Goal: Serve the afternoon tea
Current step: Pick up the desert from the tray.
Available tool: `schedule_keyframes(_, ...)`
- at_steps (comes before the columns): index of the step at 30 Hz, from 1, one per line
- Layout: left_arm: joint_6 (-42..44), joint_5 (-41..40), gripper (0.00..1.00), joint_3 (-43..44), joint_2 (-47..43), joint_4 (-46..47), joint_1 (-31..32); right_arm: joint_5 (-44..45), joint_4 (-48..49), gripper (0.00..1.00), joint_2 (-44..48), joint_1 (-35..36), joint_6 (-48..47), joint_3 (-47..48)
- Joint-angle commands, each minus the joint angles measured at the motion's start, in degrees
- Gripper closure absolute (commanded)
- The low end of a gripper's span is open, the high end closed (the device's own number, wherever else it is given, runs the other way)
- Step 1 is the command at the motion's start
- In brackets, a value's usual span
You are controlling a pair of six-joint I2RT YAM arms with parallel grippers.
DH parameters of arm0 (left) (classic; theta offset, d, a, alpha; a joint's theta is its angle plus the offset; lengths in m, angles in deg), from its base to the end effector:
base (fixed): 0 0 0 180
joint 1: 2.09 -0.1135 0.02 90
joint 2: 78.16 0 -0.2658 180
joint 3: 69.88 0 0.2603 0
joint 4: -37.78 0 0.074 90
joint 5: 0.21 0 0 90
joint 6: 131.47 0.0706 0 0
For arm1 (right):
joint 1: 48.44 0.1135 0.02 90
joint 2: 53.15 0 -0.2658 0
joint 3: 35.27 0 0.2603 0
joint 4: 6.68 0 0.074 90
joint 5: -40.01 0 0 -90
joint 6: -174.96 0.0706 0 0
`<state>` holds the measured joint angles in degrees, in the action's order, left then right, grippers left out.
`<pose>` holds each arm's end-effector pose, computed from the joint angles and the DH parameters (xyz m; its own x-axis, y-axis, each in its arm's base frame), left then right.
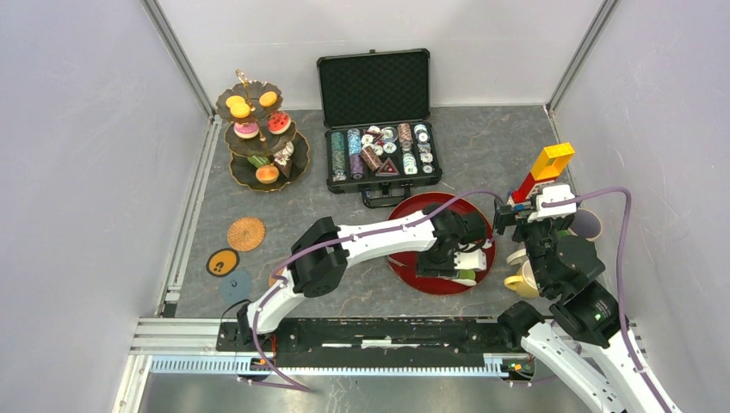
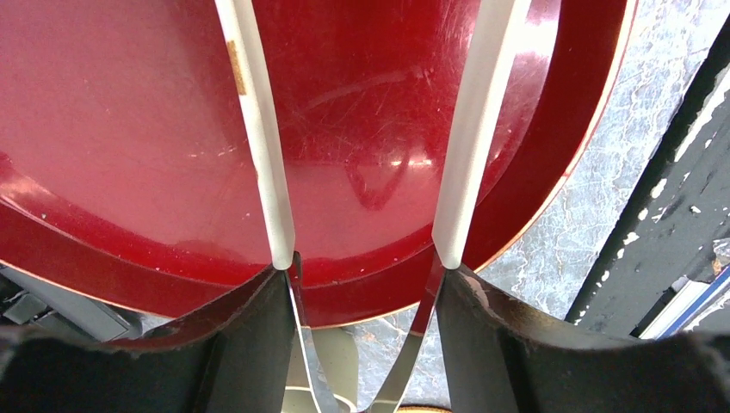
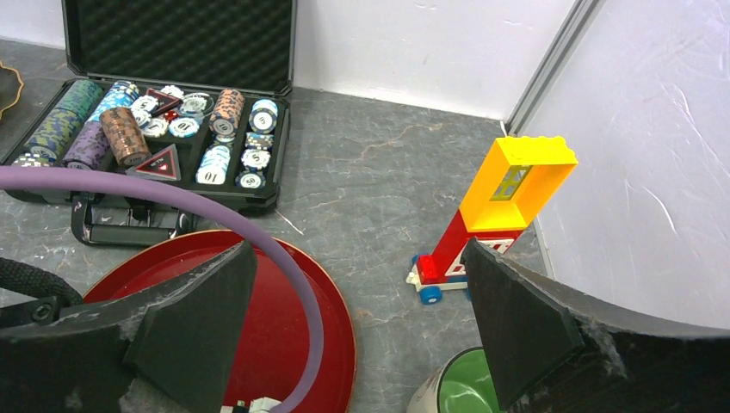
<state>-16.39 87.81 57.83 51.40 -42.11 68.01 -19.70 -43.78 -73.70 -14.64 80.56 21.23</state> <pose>0.1623 -0.4413 0.1670 0.0925 0.9890 -0.1156 0.9924 -0.0821 0.0919 0.1168 0.0354 0.3569 -0.0119 -0.0877 -0.9961 -0.0624 0.9943 -0.0868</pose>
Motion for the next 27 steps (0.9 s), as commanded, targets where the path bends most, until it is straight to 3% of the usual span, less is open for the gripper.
schedule_keyframes(1,2.2,0.8,0.38,2.5,1.7,-1.1,0.8,0.5,2.3,0.02,0.4,0.3,-0.5,-0.6)
schedule_keyframes(7,1.5,-0.2,0.47,1.5,1.9,-1.3,0.8,0.4,2.3,0.02,0.7,0.2,-0.5,-0.6)
schedule_keyframes(12,1.0,-1.5,0.48,0.2,0.8,-0.9,0.8,0.3,2.3,0.02,0.7,0.3,-0.4,-0.6)
schedule_keyframes(19,0.7,-4.0,0.37,-0.9,-0.3,-0.7,1.3,0.1,2.2,0.02,0.6,0.3,-0.2,-0.5)
schedule_keyframes(27,0.9,-4.3,0.37,-0.3,0.5,-0.8,2.0,0.0,2.5,0.02,0.7,0.3,-0.1,-0.8)
